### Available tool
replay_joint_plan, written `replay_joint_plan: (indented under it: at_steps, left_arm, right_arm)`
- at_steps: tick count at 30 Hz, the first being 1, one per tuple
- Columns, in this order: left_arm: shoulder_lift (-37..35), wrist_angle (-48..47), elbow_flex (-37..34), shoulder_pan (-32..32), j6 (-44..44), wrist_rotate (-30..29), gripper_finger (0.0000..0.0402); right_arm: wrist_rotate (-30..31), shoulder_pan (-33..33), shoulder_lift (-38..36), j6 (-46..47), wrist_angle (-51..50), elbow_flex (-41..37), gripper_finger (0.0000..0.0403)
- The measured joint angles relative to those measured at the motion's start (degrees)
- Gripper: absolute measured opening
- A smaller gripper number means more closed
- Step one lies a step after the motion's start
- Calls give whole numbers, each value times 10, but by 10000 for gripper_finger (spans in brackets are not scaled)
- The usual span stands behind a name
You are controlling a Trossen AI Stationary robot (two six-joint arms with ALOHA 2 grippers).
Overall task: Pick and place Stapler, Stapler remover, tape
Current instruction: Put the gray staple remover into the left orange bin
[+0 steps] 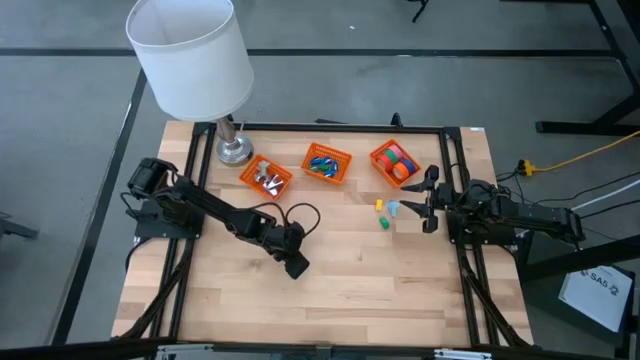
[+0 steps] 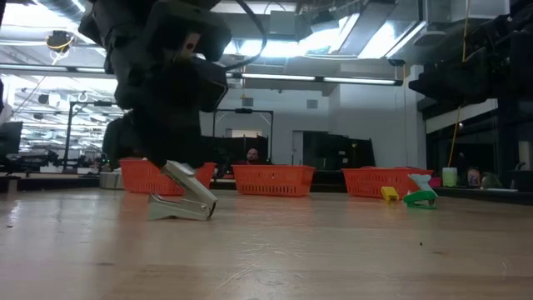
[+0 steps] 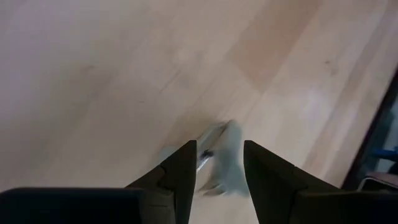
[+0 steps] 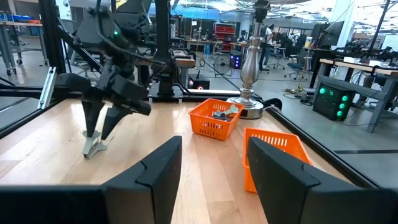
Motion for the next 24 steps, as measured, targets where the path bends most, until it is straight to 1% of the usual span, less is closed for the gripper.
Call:
replay_joint_plan:
  at_steps: [5, 8, 11, 19, 21, 24]
  left_arm:
    - [11, 12, 1, -2, 0, 4, 124]
    - [11, 13, 1, -2, 5, 7, 113]
    - [11, 13, 1, -2, 9, 11, 92]
    - [10, 17, 2, -2, 15, 12, 17]
    - [10, 18, 2, -2, 15, 12, 9]
    - [10, 18, 3, -2, 28, 11, 10]
  right_arm:
    - [0, 0, 0, 0, 0, 0, 188]
    - [0, 0, 0, 0, 0, 0, 188]
    - [0, 0, 0, 0, 0, 0, 188]
    - [0, 0, 0, 0, 0, 0, 188]
    - [0, 0, 0, 0, 0, 0, 188]
    - [0, 0, 0, 0, 0, 0, 188]
